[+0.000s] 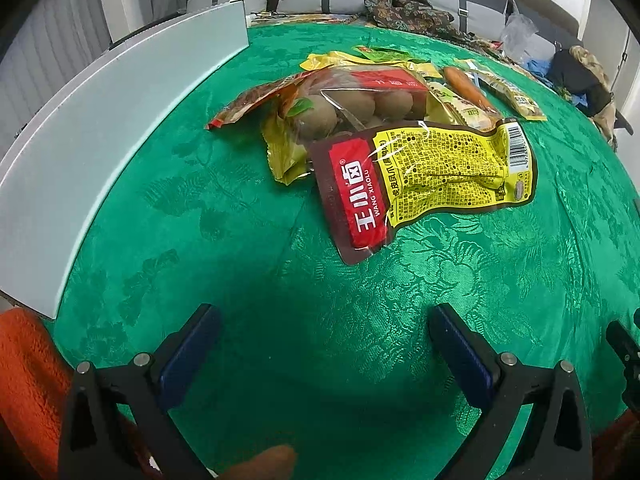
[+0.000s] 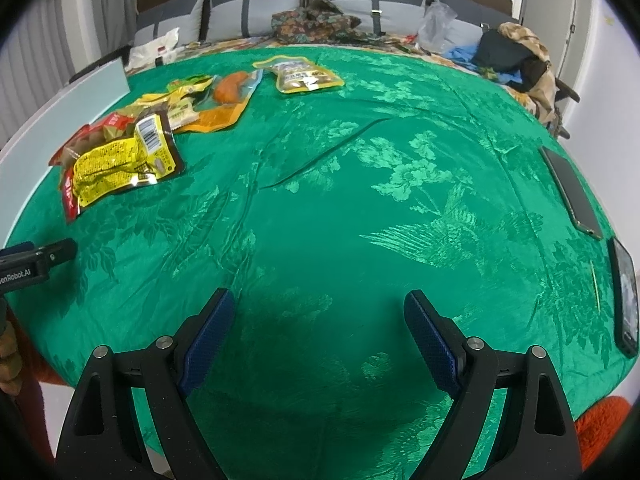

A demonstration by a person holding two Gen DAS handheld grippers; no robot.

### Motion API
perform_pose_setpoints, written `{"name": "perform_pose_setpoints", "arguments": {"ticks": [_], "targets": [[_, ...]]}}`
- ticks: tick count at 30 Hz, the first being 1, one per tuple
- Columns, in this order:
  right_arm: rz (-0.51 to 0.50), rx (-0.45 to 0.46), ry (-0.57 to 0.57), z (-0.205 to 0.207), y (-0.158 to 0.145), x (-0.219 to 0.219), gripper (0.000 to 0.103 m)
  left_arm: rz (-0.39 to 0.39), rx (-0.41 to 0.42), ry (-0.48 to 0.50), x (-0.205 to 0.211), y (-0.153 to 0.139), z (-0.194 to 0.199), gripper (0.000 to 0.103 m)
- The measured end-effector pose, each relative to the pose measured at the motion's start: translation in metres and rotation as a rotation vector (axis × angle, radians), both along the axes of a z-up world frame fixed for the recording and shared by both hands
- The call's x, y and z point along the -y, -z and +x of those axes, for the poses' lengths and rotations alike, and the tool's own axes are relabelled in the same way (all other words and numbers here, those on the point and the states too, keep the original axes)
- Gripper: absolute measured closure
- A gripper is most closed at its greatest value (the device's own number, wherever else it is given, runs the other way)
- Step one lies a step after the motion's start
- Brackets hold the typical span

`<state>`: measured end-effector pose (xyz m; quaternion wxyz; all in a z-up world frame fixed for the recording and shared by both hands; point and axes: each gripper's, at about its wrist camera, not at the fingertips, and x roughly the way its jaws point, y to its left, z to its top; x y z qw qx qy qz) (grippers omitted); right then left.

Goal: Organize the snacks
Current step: 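Move the left tool toward the snack pile beside the white box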

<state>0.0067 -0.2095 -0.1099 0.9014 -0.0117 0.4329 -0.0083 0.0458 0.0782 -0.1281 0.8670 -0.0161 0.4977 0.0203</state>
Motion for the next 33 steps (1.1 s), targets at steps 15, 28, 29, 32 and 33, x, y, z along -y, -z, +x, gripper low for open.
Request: {"name": "perform_pose_setpoints", "arguments": {"ticks": [15, 28, 29, 32, 33], "targets": [[0.016, -0.034, -0.010, 0.0045, 0.0078, -0.0012, 0.014, 0.000, 0.022, 0.020, -0.0009, 0.0009, -0.0029, 0.000], [0.021, -0.001, -0.029, 0.0101, 0.0102, -0.0003, 0.012, -0.001, 0.040, 0.015, -0.0014, 0.0008, -0.0068, 0.000], [0.021, 0.001, -0.027, 0.0099, 0.0102, -0.0003, 0.012, -0.001, 0.039, 0.015, -0.0018, 0.0006, -0.0070, 0.000], [0.023, 0.006, -0.023, 0.0091, 0.0102, -0.0001, 0.012, -0.002, 0.035, 0.020, -0.0024, 0.0003, -0.0060, 0.000], [0.023, 0.007, -0.022, 0.0092, 0.0103, -0.0001, 0.012, -0.002, 0.034, 0.021, -0.0024, 0.0003, -0.0057, 0.000]]}}
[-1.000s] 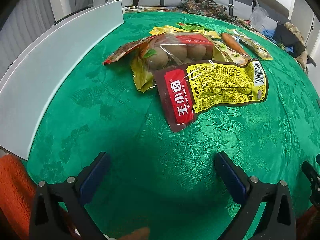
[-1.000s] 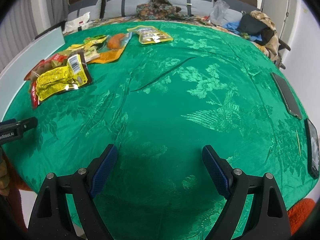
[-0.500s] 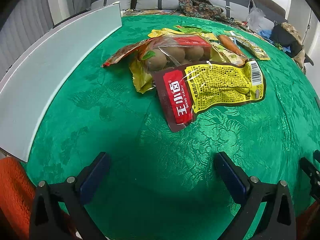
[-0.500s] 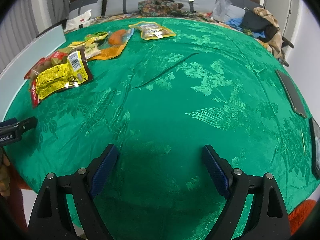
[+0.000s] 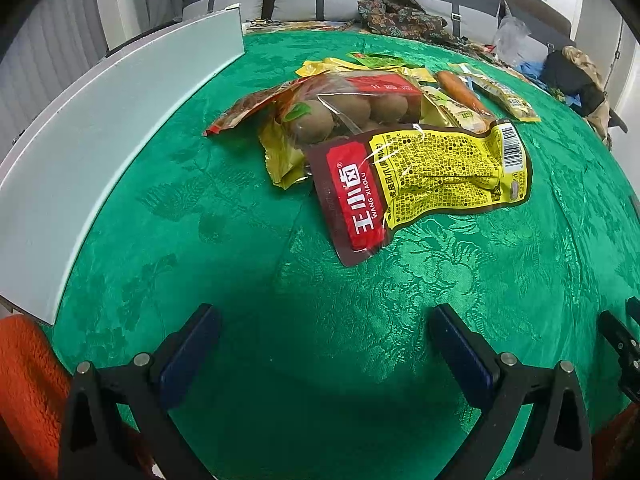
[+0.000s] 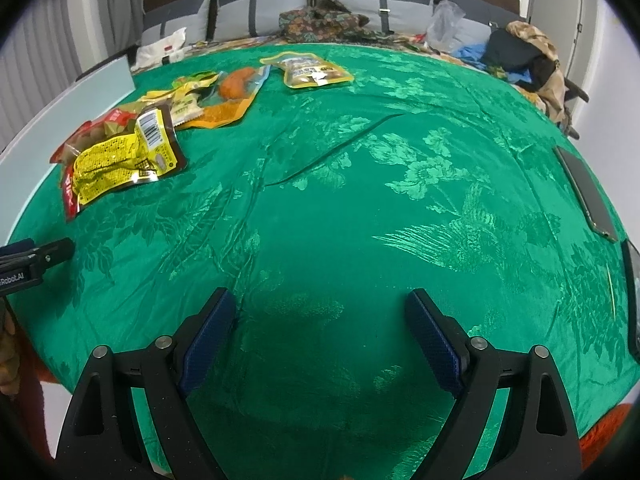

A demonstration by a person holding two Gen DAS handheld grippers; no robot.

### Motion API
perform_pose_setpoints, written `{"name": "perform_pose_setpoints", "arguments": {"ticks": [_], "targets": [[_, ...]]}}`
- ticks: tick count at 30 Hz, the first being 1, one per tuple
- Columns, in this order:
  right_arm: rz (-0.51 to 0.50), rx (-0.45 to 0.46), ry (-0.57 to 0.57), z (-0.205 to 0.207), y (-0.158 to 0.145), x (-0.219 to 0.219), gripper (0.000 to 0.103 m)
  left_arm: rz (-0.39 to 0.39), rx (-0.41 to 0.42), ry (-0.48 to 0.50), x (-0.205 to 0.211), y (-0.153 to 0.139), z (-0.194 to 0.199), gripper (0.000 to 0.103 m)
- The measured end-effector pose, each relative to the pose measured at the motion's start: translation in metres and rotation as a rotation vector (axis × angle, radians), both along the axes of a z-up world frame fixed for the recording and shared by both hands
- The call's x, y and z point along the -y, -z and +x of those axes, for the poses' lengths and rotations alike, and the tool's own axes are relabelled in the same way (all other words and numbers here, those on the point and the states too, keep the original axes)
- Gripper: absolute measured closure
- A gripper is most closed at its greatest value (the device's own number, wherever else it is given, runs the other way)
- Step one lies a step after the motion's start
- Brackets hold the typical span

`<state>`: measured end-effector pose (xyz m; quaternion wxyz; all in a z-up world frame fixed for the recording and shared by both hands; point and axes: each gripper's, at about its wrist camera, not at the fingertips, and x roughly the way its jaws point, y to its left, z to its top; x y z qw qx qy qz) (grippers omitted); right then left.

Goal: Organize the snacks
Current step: 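Move the left tool toward the snack pile beside the white box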

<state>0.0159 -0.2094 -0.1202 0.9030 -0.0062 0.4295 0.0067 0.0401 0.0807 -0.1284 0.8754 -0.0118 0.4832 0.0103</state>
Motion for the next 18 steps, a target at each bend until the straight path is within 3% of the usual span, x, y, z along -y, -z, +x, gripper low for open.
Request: {"name": "perform_pose_setpoints", "arguments": {"ticks": [18], "targets": [[0.001, 0.005, 0.004, -0.0012, -0.0002, -0.0002, 0.012, -0.018, -0.029, 0.007, -0.0040, -0.0018, 0.0040, 0.000]]}}
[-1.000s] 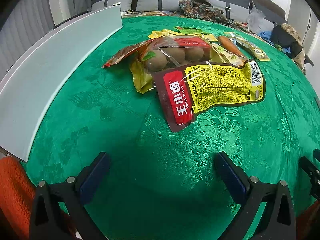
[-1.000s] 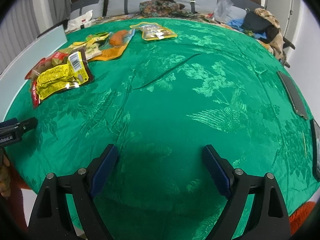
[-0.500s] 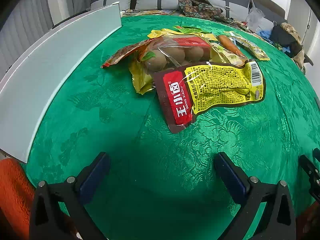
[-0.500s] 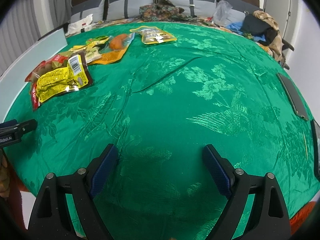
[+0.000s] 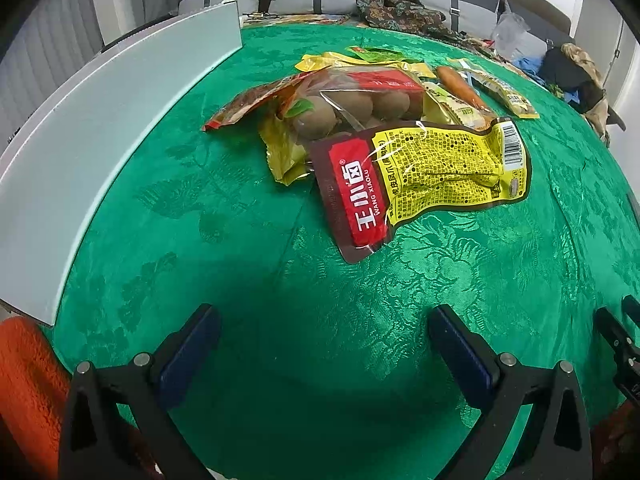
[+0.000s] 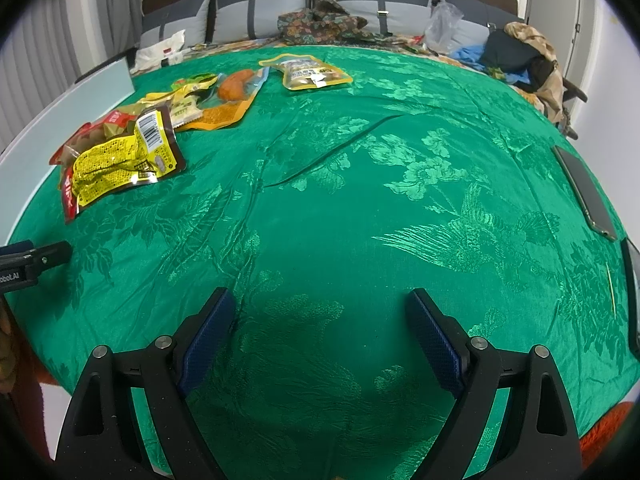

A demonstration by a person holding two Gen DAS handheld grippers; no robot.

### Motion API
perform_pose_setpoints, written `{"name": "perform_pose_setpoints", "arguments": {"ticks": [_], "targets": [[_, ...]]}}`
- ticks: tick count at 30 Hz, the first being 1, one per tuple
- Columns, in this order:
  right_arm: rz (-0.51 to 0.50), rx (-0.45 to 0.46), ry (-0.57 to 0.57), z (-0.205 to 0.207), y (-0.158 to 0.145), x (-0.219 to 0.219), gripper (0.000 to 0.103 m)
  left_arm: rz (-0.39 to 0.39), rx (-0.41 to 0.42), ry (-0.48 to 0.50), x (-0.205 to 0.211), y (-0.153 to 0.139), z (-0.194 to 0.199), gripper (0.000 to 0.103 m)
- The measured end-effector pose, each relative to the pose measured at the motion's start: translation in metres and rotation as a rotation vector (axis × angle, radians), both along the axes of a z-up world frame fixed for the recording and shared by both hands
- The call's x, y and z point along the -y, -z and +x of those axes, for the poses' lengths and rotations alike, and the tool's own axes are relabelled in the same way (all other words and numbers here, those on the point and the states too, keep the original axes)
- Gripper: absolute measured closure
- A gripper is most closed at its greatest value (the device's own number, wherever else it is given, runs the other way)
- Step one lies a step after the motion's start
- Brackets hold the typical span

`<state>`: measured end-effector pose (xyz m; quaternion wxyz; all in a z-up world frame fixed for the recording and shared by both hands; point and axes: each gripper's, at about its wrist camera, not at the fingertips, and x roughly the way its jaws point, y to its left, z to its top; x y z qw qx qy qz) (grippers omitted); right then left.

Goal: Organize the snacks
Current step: 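Move the left tool toward the snack pile beside the white box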

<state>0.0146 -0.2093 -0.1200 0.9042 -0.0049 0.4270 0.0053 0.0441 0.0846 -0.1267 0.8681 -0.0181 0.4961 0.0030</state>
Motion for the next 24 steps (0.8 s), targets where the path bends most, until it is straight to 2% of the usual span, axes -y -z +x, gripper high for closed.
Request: {"name": "perform_pose_setpoints", "arguments": {"ticks": [6, 24], "targets": [[0.000, 0.001, 0.000, -0.0002, 0.0002, 0.0000, 0.012, -0.028, 0.006, -0.016, -0.0044, -0.0033, 0.0012, 0.000], [0.000, 0.004, 0.002, -0.0007, -0.0002, 0.0005, 0.012, -0.017, 0.028, -0.019, -0.0053, -0.0093, 0.0020, 0.000]]}}
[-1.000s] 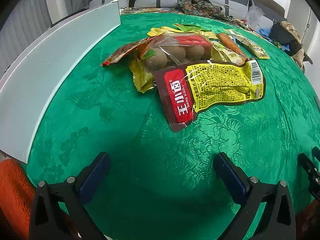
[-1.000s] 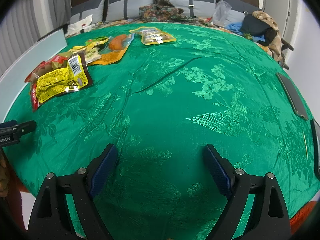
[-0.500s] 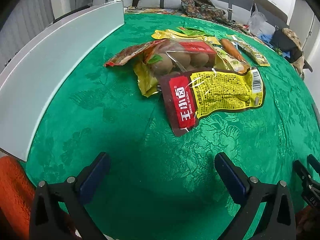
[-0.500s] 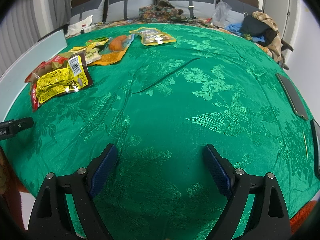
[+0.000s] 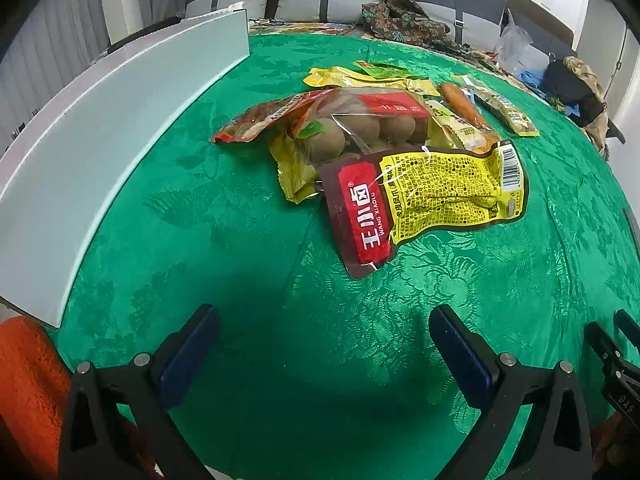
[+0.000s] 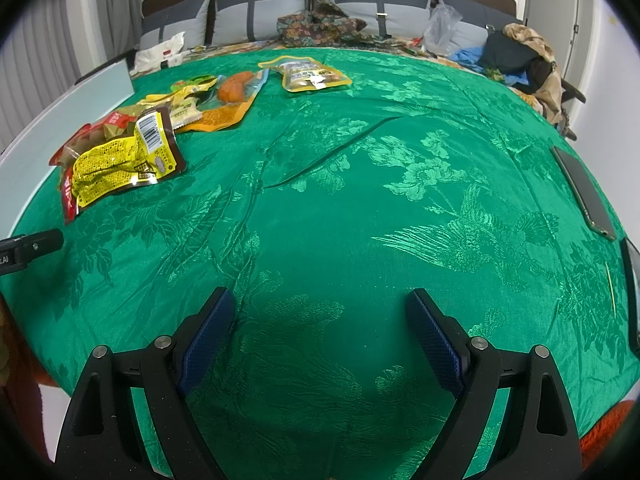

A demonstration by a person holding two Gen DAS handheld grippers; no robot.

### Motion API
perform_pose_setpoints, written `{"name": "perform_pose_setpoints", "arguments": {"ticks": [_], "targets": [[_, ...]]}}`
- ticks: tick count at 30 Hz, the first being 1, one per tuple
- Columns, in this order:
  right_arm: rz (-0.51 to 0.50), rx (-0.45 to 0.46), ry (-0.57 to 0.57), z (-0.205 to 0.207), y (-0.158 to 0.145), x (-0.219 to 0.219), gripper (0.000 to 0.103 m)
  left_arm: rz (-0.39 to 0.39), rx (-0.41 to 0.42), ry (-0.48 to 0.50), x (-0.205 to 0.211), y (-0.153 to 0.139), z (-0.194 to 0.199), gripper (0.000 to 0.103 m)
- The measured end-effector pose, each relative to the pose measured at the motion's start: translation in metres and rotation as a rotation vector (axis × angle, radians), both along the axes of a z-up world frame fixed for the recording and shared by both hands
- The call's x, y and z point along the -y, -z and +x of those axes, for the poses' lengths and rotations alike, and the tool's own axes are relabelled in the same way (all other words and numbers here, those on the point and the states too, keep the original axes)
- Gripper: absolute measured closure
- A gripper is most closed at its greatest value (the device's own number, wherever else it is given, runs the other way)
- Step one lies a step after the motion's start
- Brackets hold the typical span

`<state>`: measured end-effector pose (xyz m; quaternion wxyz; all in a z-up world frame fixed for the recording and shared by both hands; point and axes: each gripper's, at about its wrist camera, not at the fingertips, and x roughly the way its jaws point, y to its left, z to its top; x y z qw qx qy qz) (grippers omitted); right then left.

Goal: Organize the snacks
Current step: 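Move the left tool toward the snack pile beside the white box, then grasp the red spicy fish pouch with the left tool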

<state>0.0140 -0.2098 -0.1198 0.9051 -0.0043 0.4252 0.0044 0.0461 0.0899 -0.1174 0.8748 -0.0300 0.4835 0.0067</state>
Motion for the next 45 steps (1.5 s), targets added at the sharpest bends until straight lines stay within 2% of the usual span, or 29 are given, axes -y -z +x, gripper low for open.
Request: {"name": "perform_pose_setpoints", "arguments": {"ticks": [7, 12, 16, 20, 23, 27, 29, 31, 33, 36, 38, 41, 45], "targets": [[0.000, 0.001, 0.000, 0.000, 0.000, 0.000, 0.012, 0.005, 0.029, -0.009, -0.009, -0.013, 0.004, 0.000], [0.000, 0.002, 0.000, -0.001, 0.000, 0.000, 0.012, -0.021, 0.085, -0.098, -0.048, -0.040, 0.013, 0.000], [0.000, 0.008, 0.002, -0.001, -0.003, 0.001, 0.012, -0.005, 0.087, -0.136, -0.073, -0.042, 0.018, 0.000], [0.000, 0.015, 0.003, 0.001, -0.004, 0.002, 0.012, 0.011, 0.034, -0.053, -0.070, -0.034, 0.025, 0.000], [-0.001, 0.019, 0.004, -0.001, -0.002, 0.001, 0.012, 0.028, 0.022, 0.065, -0.047, -0.031, 0.029, 0.000], [-0.001, 0.019, 0.004, -0.001, -0.001, 0.001, 0.012, 0.061, 0.025, 0.157, -0.014, -0.025, 0.038, 0.000], [-0.001, 0.020, 0.004, 0.000, -0.002, 0.001, 0.012, 0.037, 0.010, 0.165, -0.003, -0.018, 0.046, 0.000], [-0.001, 0.020, 0.002, -0.001, -0.001, 0.001, 0.012, -0.048, -0.002, 0.170, 0.011, -0.015, 0.053, 0.000], [-0.001, 0.021, 0.000, 0.000, -0.001, 0.001, 0.012, -0.145, -0.008, 0.217, 0.032, -0.016, 0.056, 0.001], [-0.002, 0.023, 0.000, -0.001, -0.001, 0.001, 0.012, -0.284, -0.012, 0.397, 0.072, -0.025, 0.051, 0.000], [-0.002, 0.023, -0.001, -0.001, 0.000, 0.001, 0.012, -0.297, 0.008, 0.458, 0.085, -0.035, 0.044, 0.000], [-0.001, 0.024, -0.008, -0.002, 0.000, 0.002, 0.012, -0.278, 0.026, 0.419, 0.070, -0.046, 0.041, 0.000], [-0.002, 0.025, -0.006, -0.002, 0.001, 0.001, 0.012, -0.272, 0.072, 0.214, 0.000, -0.065, 0.057, 0.000]]}}
